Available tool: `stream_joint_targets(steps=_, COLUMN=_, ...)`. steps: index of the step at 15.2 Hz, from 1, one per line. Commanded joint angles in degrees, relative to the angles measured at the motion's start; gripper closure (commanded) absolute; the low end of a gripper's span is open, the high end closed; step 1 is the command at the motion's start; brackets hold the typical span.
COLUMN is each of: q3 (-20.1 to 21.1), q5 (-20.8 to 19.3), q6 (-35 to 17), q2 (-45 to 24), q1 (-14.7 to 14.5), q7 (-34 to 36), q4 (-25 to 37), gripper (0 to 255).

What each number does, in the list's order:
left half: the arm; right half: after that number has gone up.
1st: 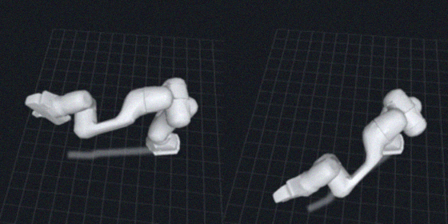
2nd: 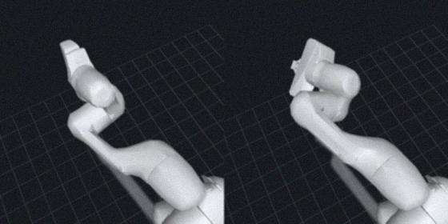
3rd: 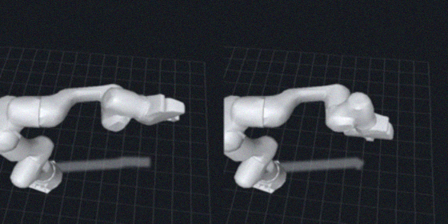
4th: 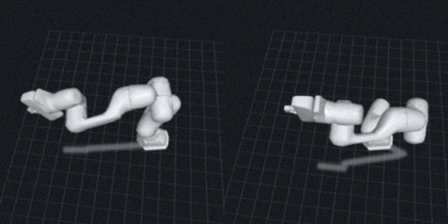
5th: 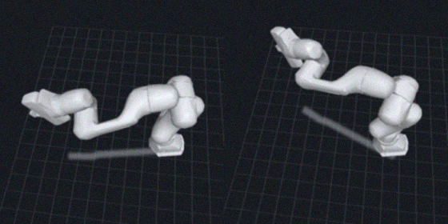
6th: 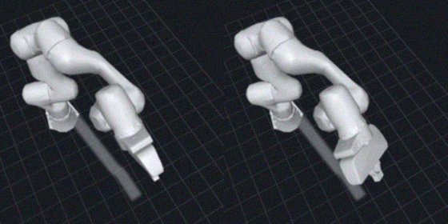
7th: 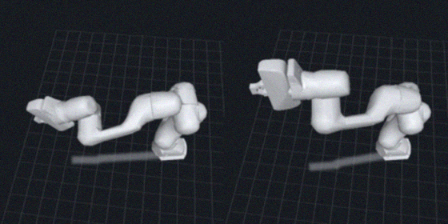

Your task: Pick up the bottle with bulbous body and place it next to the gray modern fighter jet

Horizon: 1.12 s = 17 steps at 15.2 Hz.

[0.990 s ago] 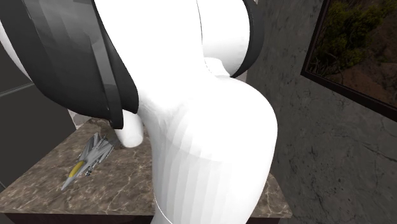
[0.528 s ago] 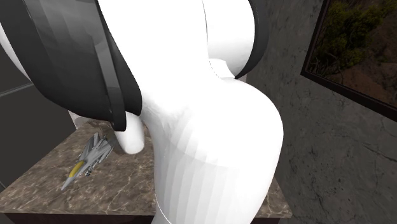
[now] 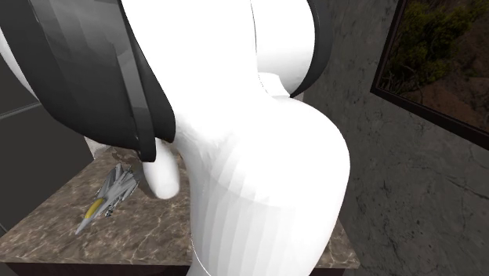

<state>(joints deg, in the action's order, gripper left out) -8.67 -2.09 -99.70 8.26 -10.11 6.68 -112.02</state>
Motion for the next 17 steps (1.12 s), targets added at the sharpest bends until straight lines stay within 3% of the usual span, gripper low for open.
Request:
stream_joint_targets(steps=1, q3=-0.06, q5=-0.03, q6=-1.69, q2=0.07, q1=0.04, q7=-0.04, q4=-1.71, gripper=255)
stream_joint_targets(steps=17, q3=-0.31, q5=0.16, q6=-13.57, q2=-2.27, q1=0.15, q7=-0.11, q4=-11.26, gripper=255)
